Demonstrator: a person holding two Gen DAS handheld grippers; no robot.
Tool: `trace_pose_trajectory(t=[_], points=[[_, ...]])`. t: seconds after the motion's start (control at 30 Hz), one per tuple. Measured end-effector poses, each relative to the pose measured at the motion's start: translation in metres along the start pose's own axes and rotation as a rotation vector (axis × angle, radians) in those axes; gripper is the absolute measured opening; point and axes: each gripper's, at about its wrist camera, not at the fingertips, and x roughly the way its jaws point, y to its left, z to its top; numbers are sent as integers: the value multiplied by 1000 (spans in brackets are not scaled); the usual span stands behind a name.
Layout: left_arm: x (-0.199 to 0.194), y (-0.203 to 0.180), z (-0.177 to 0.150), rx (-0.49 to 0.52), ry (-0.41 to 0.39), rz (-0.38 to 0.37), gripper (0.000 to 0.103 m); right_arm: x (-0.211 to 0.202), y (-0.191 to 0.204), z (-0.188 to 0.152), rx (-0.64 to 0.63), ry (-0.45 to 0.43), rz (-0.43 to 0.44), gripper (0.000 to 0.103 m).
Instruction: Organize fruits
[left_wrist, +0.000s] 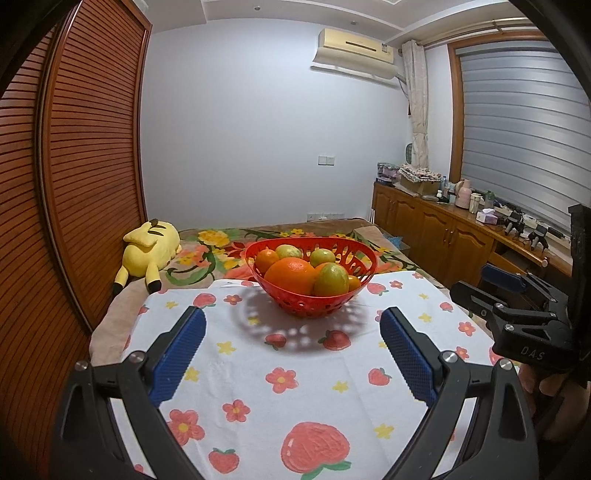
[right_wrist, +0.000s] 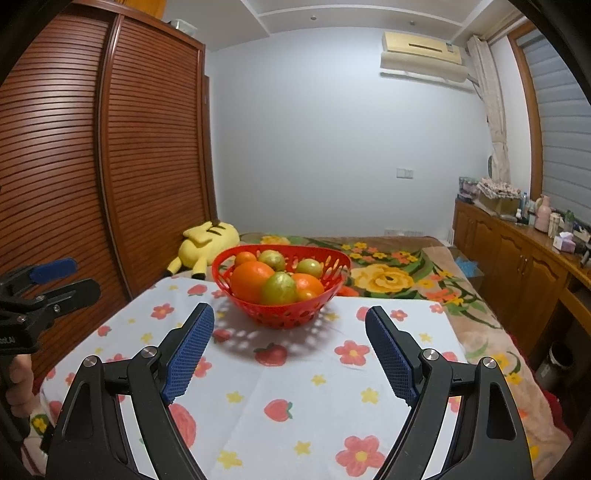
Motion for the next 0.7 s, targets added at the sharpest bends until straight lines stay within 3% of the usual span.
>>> trace_pose_trajectory(t=[0.7], points=[[-7,-2,0,0,-12,-5,96,-5,2,1,-2,-13,-8,86]])
